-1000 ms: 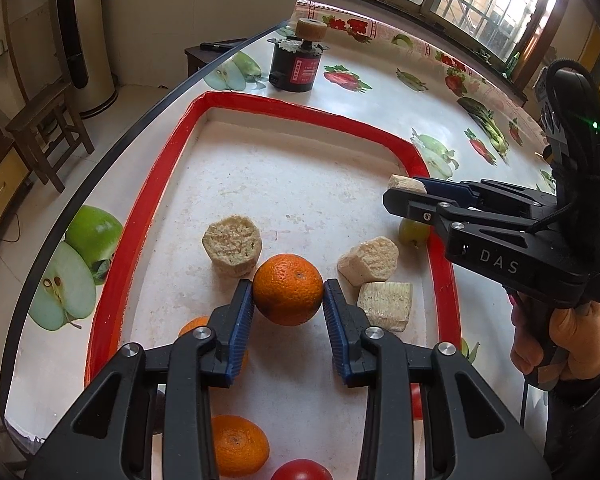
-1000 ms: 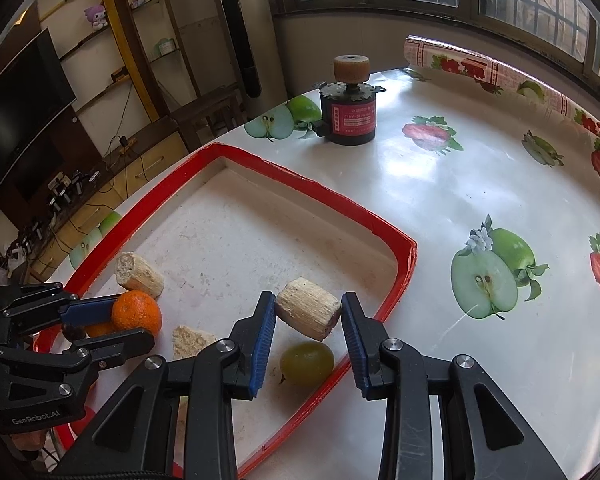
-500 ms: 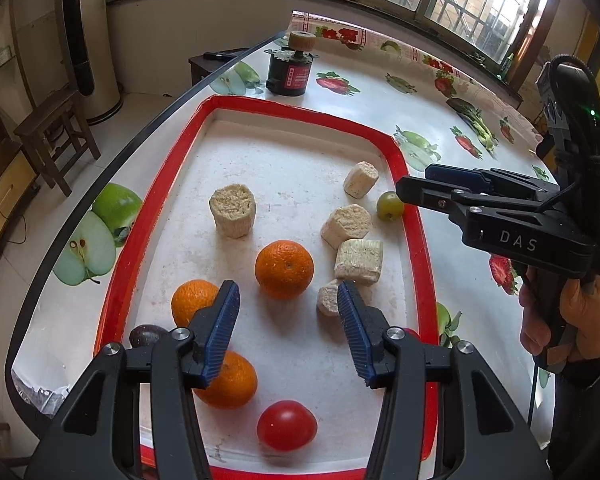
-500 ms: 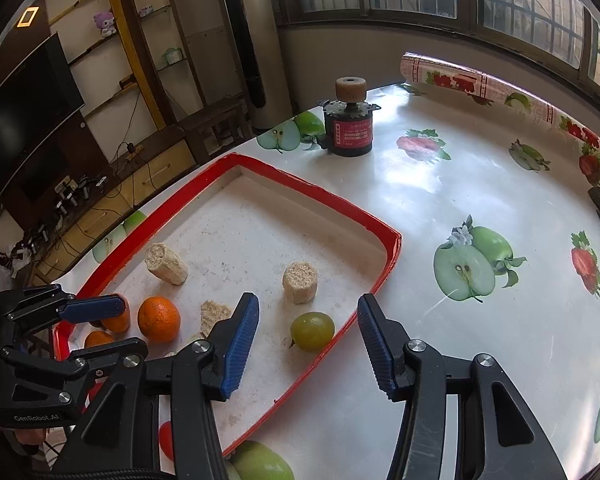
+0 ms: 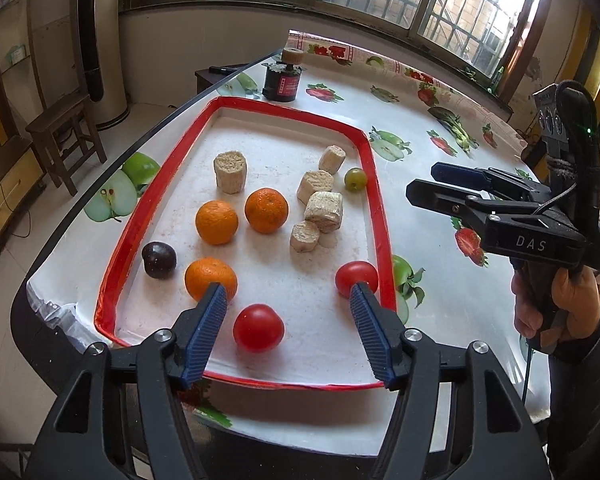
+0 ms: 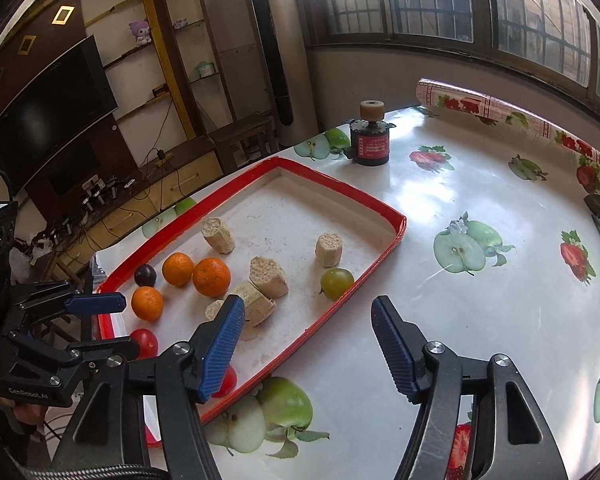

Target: Organize fruits

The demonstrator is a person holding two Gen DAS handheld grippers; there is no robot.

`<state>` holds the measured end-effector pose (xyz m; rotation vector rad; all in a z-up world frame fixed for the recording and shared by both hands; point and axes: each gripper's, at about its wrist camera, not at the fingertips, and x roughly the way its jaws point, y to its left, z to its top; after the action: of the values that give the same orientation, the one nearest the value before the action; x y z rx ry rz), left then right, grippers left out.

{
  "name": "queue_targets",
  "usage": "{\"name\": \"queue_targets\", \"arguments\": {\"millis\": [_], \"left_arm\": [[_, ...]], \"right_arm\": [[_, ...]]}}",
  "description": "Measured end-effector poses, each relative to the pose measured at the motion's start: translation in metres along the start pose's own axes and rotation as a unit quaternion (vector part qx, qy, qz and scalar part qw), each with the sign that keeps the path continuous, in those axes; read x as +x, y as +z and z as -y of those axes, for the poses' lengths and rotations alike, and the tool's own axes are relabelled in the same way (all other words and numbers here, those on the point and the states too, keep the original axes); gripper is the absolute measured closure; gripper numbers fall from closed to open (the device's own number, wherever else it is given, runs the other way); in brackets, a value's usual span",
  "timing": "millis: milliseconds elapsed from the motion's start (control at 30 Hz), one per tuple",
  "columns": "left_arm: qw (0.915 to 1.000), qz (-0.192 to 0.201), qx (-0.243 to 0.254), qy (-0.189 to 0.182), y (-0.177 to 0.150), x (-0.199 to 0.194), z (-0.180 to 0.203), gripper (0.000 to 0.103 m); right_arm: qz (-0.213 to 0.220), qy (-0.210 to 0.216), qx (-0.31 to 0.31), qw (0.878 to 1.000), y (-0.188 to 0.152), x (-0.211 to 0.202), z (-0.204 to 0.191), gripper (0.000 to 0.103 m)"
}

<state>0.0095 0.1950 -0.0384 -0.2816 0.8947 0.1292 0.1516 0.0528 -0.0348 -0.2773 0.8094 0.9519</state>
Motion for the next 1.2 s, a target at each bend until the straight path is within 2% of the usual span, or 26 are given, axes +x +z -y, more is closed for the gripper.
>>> {"name": "queue_targets", "arguments": {"millis": [67,233,500,600,833,900,1067,1200], "left_arm": [[0.9999,0.01,0.001,0.006,-0.007,-0.008,0.002,0.029],[0.9995,0.022,0.007,0.022,-0.02,-0.023,0.007,0.029],[0.9971,0.056,0.027,0.044,-0.038,-0.05,0.019,0.029],[0.9964,0.062,0.032,0.047,-0.043,-0.059,0.024,0.024],[0.9929,0.092,0.049,0.058,-0.054,-0.081,0.033,0.022],[0.9927,0.094,0.047,0.059,-0.055,-0.085,0.034,0.022],[0.9927,0.097,0.044,0.057,-0.059,-0.09,0.036,0.022],[0.9902,0.11,0.045,0.073,-0.059,-0.095,0.036,0.022]], "right_arm": [[0.005,0.007,-0.019,1.0,-0.007,-0.007,-0.005,0.027],[0.008,0.028,-0.063,0.998,-0.022,-0.023,-0.02,0.017],[0.001,0.071,-0.119,0.99,-0.044,-0.044,-0.042,0.014],[0.0,0.091,-0.137,0.986,-0.053,-0.055,-0.049,0.013],[0.033,0.086,-0.174,0.98,-0.072,-0.088,-0.064,0.01],[0.041,0.082,-0.179,0.98,-0.075,-0.095,-0.065,0.003],[0.054,0.076,-0.192,0.977,-0.081,-0.104,-0.067,0.003],[0.067,0.075,-0.195,0.976,-0.083,-0.111,-0.066,0.003]]}}
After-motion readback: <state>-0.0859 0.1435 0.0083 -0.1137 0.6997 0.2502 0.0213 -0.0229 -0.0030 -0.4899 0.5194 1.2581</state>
